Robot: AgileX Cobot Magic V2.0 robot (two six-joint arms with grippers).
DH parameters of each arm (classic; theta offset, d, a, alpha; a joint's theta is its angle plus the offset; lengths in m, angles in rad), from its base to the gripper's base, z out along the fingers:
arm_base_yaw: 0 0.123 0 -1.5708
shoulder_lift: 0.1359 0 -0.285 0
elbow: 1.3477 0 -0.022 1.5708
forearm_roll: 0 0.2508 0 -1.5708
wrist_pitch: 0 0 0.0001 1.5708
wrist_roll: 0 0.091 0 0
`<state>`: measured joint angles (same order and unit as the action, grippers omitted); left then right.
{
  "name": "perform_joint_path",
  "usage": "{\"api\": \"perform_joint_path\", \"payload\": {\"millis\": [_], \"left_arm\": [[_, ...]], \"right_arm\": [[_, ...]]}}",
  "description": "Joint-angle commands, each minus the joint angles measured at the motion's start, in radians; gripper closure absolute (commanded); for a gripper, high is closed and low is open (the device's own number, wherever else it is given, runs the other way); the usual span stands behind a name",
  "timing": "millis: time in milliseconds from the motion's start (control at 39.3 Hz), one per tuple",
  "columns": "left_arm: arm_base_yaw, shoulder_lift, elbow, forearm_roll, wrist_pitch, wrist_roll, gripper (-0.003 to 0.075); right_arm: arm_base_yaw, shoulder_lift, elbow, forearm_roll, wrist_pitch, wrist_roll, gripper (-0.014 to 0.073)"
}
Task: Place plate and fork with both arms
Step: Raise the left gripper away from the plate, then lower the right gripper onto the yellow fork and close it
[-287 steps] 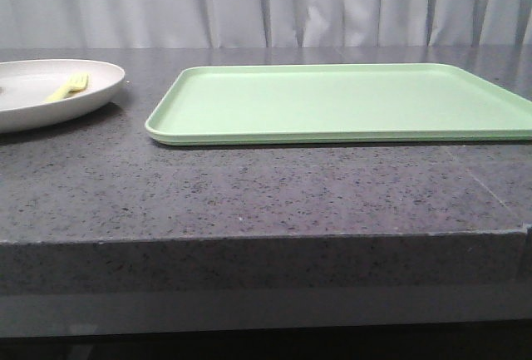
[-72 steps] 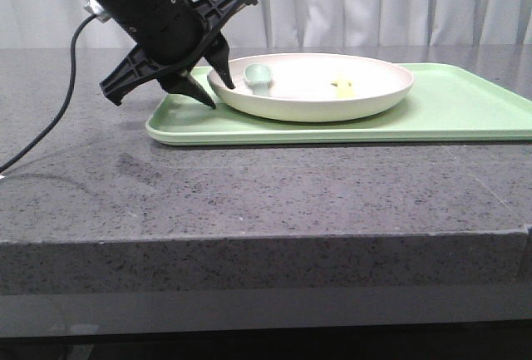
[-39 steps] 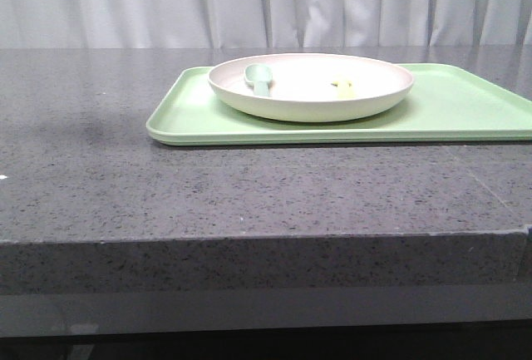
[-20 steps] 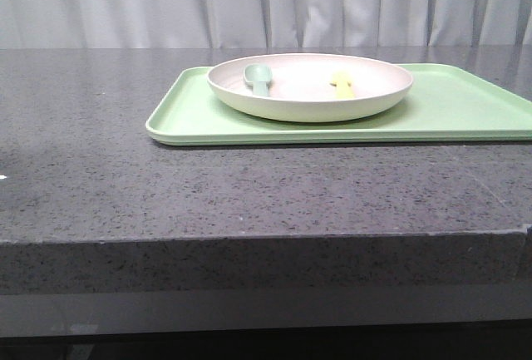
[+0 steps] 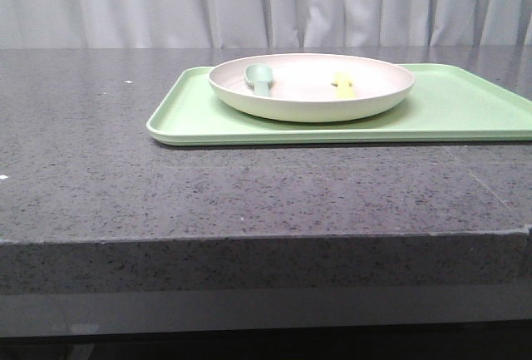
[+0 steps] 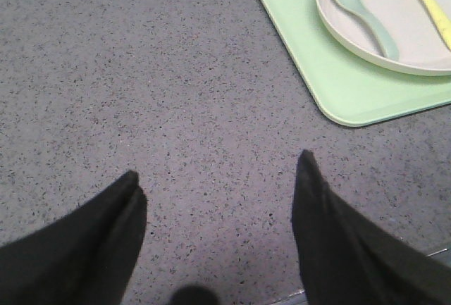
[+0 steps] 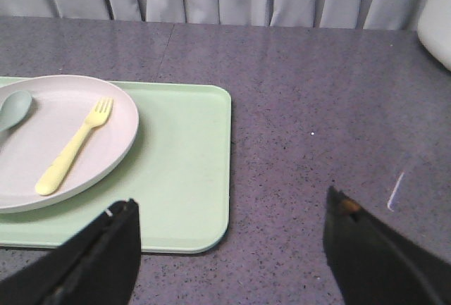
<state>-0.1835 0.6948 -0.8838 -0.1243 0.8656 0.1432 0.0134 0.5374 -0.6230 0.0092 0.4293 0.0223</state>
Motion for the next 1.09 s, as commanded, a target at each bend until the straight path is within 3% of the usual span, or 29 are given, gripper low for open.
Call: {"api": "perform_joint_path", "payload": {"millis": [0,229,458,738,993,1069], "left_arm": [[0.002,-0.002,-0.024,-0.019,-0.08,0.001,0.028],[0.002,-0.002,-0.024,-0.019,-0.08,0.001,0.028],[0.002,-0.002,-0.024,-0.019,-0.08,0.001,0.028],[0.002,-0.002,-0.024,-0.019,-0.08,0.001,0.028],[0.002,-0.002,-0.024,-0.019,-0.08,0.001,0.028],[0.002,-0.002,-0.024,-0.019,-0.08,0.001,0.028]], "right_arm": [[0.0,0.012,-0.036,-0.009,-0.097,-0.002,0.0032],[0.009,0.129,-0.217,0.013,0.167,-0.006,0.0032],[0.136,0.326,-0.429,0.095,0.43,-0.108,0.0045],[0.302,0.595,-0.608,0.089,0.47,-0.108,0.0185],[0.321,0.863,-0.819,0.087,0.569,-0.036,0.0187],[0.321,0.927,-0.876,0.087,0.595,-0.022,0.0148]]}}
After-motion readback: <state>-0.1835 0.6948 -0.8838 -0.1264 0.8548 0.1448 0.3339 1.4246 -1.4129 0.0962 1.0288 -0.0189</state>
